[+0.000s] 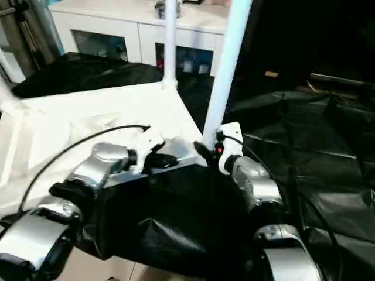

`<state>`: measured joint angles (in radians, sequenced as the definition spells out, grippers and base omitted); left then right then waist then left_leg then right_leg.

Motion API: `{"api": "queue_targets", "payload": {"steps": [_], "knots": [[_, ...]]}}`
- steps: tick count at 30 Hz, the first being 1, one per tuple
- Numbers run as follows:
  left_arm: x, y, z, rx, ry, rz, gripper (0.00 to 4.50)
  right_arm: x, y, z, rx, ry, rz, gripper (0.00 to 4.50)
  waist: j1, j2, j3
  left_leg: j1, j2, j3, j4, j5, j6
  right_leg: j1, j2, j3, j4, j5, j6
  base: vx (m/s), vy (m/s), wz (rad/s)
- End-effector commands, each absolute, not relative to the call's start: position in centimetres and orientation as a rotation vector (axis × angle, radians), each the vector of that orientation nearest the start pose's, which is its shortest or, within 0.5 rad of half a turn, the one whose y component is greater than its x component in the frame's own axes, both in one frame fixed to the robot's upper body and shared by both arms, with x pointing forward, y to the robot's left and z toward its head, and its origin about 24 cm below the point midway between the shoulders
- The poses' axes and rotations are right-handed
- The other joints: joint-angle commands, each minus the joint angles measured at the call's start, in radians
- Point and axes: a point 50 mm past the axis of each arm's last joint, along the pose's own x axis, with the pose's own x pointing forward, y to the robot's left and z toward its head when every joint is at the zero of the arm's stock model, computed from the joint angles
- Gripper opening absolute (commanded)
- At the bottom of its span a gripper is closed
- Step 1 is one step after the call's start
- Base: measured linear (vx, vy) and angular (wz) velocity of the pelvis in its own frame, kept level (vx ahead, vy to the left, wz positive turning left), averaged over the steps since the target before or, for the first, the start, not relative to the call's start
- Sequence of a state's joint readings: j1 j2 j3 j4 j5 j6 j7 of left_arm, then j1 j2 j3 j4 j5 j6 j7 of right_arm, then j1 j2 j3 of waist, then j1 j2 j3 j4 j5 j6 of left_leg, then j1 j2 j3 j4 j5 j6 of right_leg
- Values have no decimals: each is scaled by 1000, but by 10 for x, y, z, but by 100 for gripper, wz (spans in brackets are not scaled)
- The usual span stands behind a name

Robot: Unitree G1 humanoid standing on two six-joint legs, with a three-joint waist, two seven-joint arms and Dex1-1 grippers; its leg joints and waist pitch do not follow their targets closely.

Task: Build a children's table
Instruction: Rotate leg to tighten

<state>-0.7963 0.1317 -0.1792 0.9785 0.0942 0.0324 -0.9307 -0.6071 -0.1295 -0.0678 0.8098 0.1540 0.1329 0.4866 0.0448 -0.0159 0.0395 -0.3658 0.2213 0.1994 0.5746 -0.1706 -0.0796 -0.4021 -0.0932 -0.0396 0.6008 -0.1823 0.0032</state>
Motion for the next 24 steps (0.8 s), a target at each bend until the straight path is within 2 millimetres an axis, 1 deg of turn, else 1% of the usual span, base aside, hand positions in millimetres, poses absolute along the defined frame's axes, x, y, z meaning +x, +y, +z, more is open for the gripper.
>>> {"api": "queue_targets", "payload": {"steps": [1,3,4,5,6,7,8,9,10,11,12,13,14,15,17,18,21,22,23,24], "knots": [[349,51,65,253,286,-1201,0,332,-101,7,143,443,649,339,0,-3,-54,12,4,-6,-69,-290,10,35,-35,23,-83,-267,-197,0,0,0],[348,57,64,270,293,-1224,0,331,-102,11,111,419,706,356,-2,-3,-53,10,4,-6,-69,-287,16,37,-35,23,-82,-257,-199,0,0,0],[348,57,64,270,293,-1224,0,331,-102,11,111,419,706,367,-2,-3,-54,10,4,-6,-69,-287,18,37,-35,23,-81,-255,-200,0,0,0],[347,60,64,278,294,-1245,0,330,-103,14,90,402,758,367,-3,-3,-54,10,4,-5,-68,-283,20,37,-35,23,-80,-246,-203,0,0,0],[346,65,65,286,293,-1276,0,327,-107,17,72,386,824,367,-1,-1,-54,10,4,-5,-67,-278,25,39,-35,23,-80,-233,-204,0,0,0],[345,68,65,294,293,-1301,0,325,-110,20,58,374,877,367,0,-2,-55,10,4,-5,-67,-273,29,40,-34,23,-80,-221,-205,0,0,0],[344,73,66,303,297,-1336,0,322,-115,22,38,363,935,367,1,-3,-57,8,5,-5,-65,-255,40,44,-34,23,-75,-182,-214,0,0,0],[343,75,66,307,299,-1352,0,320,-117,23,28,358,959,367,3,-3,-57,7,5,-4,-64,-248,47,45,-32,22,-74,-166,-217,0,0,0],[342,77,66,309,307,-1368,0,319,-120,24,22,354,981,367,5,0,-58,6,7,-3,-63,-227,56,46,-33,22,-68,-125,-231,0,0,0],[342,79,66,313,312,-1386,0,318,-123,25,15,349,1000,367,7,0,-60,6,8,-1,-60,-205,60,49,-32,21,-61,-81,-248,0,0,0],[341,83,66,319,318,-1408,0,316,-126,26,8,349,1025,367,9,1,-62,7,9,-1,-59,-191,64,50,-31,20,-58,-55,-258,0,0,0],[339,89,66,331,333,-1448,0,311,-133,27,-7,364,1084,367,12,1,-62,7,9,2,-55,-170,76,50,-30,20,-53,-7,-276,0,0,0],[338,90,66,335,337,-1458,0,310,-135,27,-12,371,1103,367,17,0,-64,9,9,3,-53,-158,88,51,-29,19,-49,24,-287,0,0,0],[338,91,66,337,338,-1461,0,309,-136,27,-14,373,1107,367,18,0,-63,8,10,3,-53,-153,93,51,-29,20,-48,36,-292,0,0,0],[336,97,65,353,351,-1505,0,301,-143,26,-41,416,1178,367,23,0,-61,11,11,4,-54,-168,99,50,-31,19,-51,20,-298,0,0,0],[334,100,64,356,359,-1521,0,298,-146,26,-43,429,1199,367,25,3,-60,12,12,3,-56,-184,92,49,-32,19,-54,-8,-293,0,0,0],[333,104,64,359,369,-1545,0,295,-149,26,-37,442,1229,367,29,2,-58,14,14,3,-59,-213,77,48,-34,20,-58,-59,-283,0,0,0],[333,105,64,358,370,-1549,0,294,-149,26,-36,444,1233,354,31,2,-57,15,15,3,-60,-224,67,46,-35,21,-59,-79,-281,0,0,0],[332,107,64,358,375,-1555,0,294,-149,26,-26,448,1240,354,32,4,-57,15,15,2,-62,-231,57,45,-35,21,-60,-95,-278,0,0,0],[332,108,64,357,377,-1559,0,293,-149,27,-18,449,1246,335,33,3,-56,15,15,1,-63,-237,49,45,-35,21,-61,-108,-275,0,0,0]]}}
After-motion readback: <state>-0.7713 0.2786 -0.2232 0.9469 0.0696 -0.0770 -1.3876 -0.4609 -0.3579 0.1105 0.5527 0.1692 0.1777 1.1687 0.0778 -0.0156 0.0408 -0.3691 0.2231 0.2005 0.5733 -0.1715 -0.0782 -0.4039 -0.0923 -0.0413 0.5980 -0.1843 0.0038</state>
